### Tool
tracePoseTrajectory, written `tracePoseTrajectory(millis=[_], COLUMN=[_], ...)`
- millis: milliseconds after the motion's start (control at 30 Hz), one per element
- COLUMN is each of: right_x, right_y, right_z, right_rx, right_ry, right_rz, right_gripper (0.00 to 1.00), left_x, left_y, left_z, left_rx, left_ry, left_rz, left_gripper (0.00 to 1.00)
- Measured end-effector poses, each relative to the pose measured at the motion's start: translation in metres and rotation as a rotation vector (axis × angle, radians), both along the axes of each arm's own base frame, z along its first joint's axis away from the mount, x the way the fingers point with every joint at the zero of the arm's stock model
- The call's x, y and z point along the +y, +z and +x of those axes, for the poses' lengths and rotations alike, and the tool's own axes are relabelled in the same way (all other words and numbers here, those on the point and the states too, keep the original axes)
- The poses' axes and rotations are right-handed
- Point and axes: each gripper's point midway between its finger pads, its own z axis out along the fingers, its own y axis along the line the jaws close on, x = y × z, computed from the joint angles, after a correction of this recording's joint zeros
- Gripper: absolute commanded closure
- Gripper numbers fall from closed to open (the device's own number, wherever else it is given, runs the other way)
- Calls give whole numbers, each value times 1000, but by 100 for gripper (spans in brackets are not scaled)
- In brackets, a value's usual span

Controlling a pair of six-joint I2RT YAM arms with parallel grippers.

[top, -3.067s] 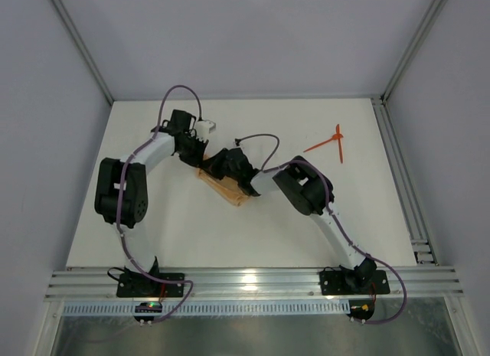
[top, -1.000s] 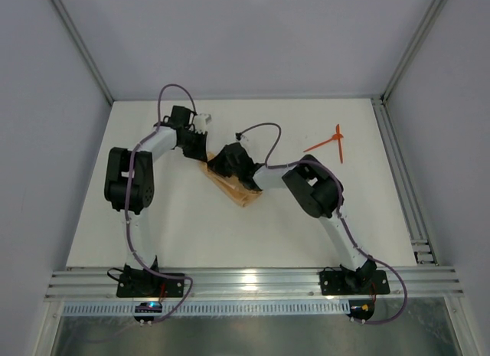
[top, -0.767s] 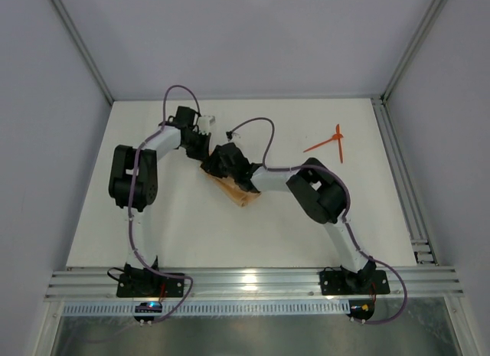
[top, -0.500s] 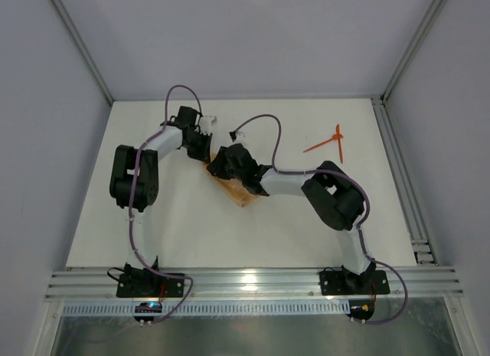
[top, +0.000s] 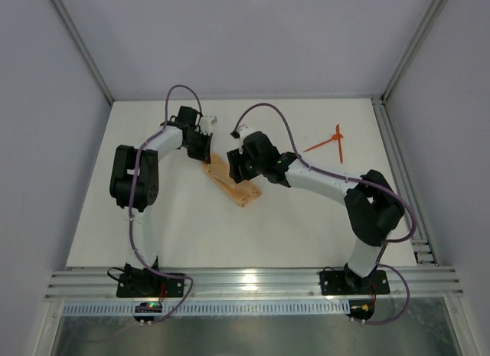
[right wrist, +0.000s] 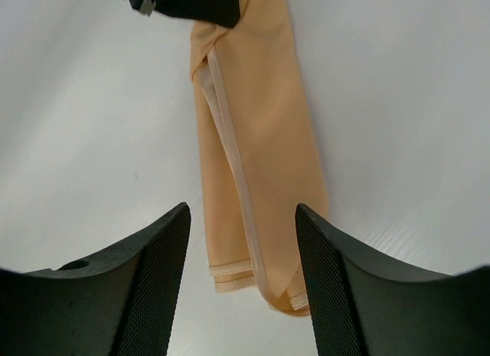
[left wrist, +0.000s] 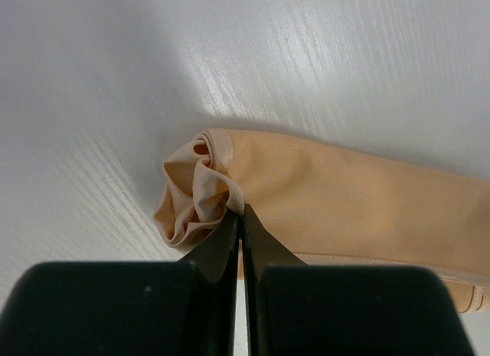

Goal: Fold the napkin into a case and place the utensils inside
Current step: Stuff the top corner of the smaller-rectangle-folded napkin into the folded napkin, then smooth out the smaller rectangle-folded napkin at the center of the board.

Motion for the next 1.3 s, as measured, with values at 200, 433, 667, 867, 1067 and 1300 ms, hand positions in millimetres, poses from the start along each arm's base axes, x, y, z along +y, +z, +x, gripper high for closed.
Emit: tracePoseTrajectory(millis=[200,433,667,867,1067,1300], right_x=[-10,-29,-30,-37,-44,-44], right_y=[-41,-68,-75,-84,-84,-83], right_z=[-14,-30,-38,-45,-41,-40], right_rx=[68,111,98,85,69,68], right_ry=[140,224,254,250,219,213], right_rz=[-199,-345,-407,-473,-505,-507], right_gripper=[35,35,41,62,92,97], left_x=[0,0,0,0,0,0], left_y=[0,0,0,0,0,0], left_z=[0,0,0,0,0,0], left_rx=[0,0,1,0,1,2], left_ry=[0,0,1,0,0,3], left_rz=[0,0,0,0,-1,-2], left_gripper=[100,100,100,100,100,100])
